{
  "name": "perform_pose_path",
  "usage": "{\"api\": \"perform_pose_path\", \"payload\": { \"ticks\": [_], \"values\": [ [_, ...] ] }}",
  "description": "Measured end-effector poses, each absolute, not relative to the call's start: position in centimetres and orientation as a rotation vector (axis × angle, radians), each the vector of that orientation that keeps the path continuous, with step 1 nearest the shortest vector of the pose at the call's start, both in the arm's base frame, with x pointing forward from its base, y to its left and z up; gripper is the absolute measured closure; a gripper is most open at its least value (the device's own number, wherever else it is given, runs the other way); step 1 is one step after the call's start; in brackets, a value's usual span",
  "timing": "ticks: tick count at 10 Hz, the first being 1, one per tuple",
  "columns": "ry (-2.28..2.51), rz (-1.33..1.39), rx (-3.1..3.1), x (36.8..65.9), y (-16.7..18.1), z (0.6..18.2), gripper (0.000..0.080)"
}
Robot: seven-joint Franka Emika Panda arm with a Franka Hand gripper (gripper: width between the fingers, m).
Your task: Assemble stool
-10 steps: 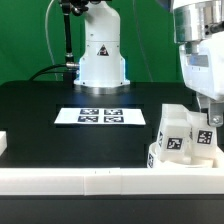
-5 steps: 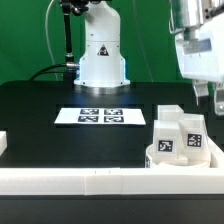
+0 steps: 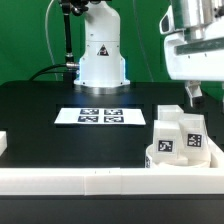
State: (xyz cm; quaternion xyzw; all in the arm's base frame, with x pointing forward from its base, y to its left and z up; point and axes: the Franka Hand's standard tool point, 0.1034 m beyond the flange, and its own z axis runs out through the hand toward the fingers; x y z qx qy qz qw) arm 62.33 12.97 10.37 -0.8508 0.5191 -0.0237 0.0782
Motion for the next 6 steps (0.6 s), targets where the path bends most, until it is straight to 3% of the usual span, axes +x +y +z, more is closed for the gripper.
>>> {"api": "perform_pose_path", "payload": {
  "ticks": [2,6],
  "values": [
    [1.275,-0.024,-2.74,62.89,13.84,11.3,0.0151],
    [0.848,-0.054,-2.914,63.05,13.75,11.31,0.0151]
  ]
}}
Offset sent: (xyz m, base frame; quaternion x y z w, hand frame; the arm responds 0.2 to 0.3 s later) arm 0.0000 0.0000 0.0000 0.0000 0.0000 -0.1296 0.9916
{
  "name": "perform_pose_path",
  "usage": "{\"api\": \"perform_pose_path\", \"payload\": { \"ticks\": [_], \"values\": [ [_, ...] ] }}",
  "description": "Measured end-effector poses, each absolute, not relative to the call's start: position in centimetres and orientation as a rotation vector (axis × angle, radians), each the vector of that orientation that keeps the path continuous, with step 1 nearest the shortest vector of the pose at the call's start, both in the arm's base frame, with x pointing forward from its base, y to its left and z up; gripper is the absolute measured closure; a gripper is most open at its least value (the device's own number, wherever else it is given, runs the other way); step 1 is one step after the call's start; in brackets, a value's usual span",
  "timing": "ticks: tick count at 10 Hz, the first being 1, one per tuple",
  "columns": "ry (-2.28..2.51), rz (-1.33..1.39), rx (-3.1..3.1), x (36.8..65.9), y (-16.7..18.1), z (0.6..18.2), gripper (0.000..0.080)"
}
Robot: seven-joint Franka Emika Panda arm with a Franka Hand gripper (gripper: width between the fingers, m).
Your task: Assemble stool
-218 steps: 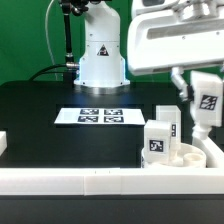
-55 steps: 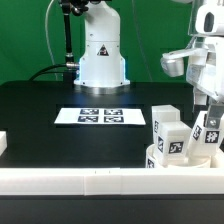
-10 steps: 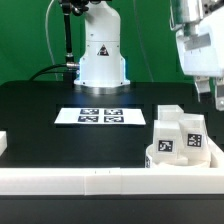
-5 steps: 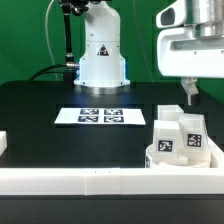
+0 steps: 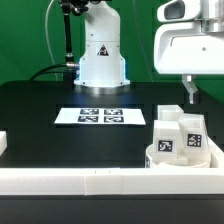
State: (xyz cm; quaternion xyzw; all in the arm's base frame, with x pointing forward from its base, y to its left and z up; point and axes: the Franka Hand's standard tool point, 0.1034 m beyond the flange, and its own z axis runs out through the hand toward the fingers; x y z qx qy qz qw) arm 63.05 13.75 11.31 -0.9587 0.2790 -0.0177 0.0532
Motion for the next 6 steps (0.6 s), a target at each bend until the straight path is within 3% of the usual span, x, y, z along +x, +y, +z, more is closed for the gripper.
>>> {"api": "perform_pose_path", "payload": {
  "ticks": [3,6],
  "values": [
    [0.129,-0.063,-3.076,63.13,12.58,10.97,0.0151],
    [-0.251,-0.056,-3.085,63.29,12.6,10.92,0.0151]
  ]
}}
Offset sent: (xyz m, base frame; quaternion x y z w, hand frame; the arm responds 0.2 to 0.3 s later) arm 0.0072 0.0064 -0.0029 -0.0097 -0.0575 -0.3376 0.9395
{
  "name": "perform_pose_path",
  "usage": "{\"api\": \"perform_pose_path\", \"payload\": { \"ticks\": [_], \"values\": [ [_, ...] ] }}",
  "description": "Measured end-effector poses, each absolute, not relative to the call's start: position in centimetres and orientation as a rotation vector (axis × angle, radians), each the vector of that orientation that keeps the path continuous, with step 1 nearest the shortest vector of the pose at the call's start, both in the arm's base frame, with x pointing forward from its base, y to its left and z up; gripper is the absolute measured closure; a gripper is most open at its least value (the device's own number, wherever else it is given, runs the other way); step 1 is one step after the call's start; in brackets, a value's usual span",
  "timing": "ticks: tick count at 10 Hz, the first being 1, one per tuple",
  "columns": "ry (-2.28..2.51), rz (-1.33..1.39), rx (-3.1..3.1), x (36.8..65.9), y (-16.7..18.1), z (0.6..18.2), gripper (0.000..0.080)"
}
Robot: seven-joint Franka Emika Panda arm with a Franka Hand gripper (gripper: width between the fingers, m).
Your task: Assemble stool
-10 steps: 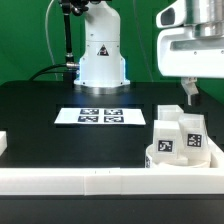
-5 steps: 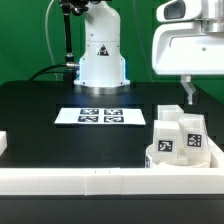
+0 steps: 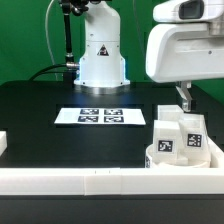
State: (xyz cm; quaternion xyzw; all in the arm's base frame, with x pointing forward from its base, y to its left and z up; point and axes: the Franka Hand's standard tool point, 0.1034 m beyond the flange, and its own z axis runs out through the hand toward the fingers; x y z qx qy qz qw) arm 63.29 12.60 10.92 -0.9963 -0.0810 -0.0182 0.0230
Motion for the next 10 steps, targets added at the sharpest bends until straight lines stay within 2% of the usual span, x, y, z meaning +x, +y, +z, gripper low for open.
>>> {"api": "perform_pose_path", "payload": {
  "ticks": [6,10],
  "values": [
    [-1.08,0.007,-2.96,62.9,12.7,10.5,0.0151],
    [-1.428,0.02,-2.822,63.0,11.9,10.1,0.0151]
  ]
}}
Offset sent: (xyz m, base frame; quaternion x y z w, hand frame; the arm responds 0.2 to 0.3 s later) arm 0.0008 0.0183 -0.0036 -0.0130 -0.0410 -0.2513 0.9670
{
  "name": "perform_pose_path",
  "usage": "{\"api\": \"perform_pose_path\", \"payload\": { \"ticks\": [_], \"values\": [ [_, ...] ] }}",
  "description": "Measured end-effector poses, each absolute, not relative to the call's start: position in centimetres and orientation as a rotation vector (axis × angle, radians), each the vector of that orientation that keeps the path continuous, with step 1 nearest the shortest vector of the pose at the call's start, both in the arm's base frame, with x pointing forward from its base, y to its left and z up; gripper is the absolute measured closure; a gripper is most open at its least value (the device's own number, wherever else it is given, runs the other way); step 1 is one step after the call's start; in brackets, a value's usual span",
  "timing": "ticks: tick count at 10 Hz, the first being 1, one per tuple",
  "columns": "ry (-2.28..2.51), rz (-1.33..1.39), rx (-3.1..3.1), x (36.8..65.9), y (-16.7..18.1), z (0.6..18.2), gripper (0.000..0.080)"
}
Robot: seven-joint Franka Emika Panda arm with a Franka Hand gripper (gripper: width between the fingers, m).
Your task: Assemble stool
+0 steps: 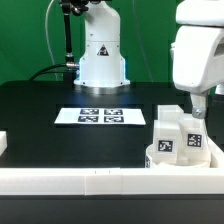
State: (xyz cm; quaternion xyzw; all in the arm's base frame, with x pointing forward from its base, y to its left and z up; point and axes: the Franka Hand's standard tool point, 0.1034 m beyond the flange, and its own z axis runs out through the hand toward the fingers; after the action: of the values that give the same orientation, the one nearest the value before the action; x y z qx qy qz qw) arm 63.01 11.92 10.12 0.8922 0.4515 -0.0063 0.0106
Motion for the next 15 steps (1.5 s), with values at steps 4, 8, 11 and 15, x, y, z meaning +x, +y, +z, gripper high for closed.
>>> {"api": "perform_pose_path", "payload": {
  "ticks": [4,8,11,15],
  "values": [
    [1.571,-0.049,2.685,62.7,11.4,8.6,0.0151],
    [1.546,-0.072,2.703,62.7,10.1,8.0,0.017],
    [1.527,-0.073,2.715,62.7,9.8,8.0,0.0463],
    [0.97,-0.063,2.955,62.7,9.8,8.0,0.0463]
  ]
}}
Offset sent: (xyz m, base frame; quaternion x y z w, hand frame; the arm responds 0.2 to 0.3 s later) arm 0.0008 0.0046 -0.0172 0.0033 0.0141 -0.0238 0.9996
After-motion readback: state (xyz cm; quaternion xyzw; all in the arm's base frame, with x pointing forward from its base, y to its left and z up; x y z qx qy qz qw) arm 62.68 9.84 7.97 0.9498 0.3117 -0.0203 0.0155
